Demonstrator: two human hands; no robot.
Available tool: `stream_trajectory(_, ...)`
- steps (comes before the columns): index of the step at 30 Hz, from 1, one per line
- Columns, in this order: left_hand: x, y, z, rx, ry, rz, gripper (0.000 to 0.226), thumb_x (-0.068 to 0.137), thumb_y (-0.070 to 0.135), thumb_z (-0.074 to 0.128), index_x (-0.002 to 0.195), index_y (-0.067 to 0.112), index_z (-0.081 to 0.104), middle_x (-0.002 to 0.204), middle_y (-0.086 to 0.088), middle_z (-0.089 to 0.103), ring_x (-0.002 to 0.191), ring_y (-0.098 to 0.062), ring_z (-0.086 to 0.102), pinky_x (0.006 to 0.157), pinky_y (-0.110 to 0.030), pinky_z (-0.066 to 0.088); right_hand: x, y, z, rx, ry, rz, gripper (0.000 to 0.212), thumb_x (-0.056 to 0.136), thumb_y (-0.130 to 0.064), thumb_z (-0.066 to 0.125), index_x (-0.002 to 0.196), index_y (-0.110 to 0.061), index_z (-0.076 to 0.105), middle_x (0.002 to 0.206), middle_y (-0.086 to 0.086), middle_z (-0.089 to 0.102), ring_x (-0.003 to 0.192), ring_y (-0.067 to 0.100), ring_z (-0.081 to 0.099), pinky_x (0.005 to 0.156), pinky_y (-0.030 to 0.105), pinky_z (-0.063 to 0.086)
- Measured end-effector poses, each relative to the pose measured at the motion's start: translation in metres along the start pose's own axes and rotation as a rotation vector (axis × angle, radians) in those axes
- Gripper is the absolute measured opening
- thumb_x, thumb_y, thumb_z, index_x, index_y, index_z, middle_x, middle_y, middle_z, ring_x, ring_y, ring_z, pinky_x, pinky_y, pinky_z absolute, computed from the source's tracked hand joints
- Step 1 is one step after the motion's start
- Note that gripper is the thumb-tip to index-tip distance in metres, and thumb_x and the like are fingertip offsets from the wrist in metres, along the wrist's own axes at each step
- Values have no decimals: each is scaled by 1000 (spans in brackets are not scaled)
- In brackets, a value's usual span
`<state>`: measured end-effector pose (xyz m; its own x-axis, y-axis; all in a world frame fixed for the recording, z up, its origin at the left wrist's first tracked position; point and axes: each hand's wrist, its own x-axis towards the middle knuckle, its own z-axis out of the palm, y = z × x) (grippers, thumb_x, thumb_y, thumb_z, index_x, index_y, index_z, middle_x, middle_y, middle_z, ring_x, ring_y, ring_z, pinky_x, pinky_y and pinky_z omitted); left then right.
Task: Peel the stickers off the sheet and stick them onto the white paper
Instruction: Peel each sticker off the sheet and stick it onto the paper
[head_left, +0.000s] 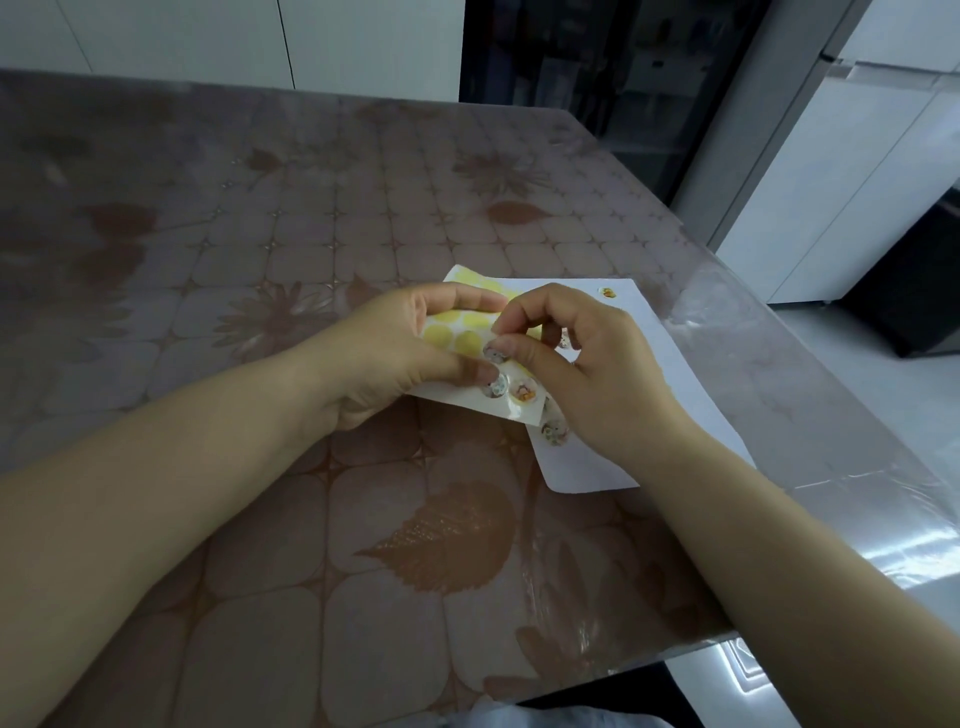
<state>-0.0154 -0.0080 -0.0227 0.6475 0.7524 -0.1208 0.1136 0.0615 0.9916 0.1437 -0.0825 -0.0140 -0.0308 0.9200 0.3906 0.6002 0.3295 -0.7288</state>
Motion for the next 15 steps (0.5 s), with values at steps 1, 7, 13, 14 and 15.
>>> stream_trajectory(1,0,0,0,-3,-4,-1,61,54,5,80,109,28,69,116,-4,67,107,-19,65,94,-33,51,0,0,-1,24,-1,-19,19,83,-14,66,85,-30,57,76,-16,58,68,2,46,69,7,36)
stream_trajectory(7,-2,3,2,-35,-27,-13,55,60,-4,76,108,21,68,103,2,68,91,-9,67,76,-19,51,-2,1,-2,-10,-17,-110,24,84,-12,66,95,-29,53,80,-15,61,67,7,47,71,9,36)
stream_trajectory(13,-4,7,1,-125,-59,-44,61,57,-2,73,115,14,65,102,-6,71,86,-11,70,73,-19,55,-1,0,1,-51,86,-174,24,83,-15,66,90,-32,51,79,-21,59,69,11,48,70,20,41)
stream_trajectory(14,-4,7,2,-145,-61,-45,61,57,-2,72,115,14,64,98,-4,71,85,-11,70,72,-19,55,0,0,1,-42,97,-174,23,83,-14,66,89,-32,52,79,-21,60,69,12,49,70,21,41)
stream_trajectory(15,-4,8,2,-158,-62,-45,60,57,-3,71,115,14,65,94,-3,71,83,-11,70,71,-19,55,0,1,1,-34,102,-173,22,83,-14,66,89,-31,53,79,-20,60,69,13,49,70,20,40)
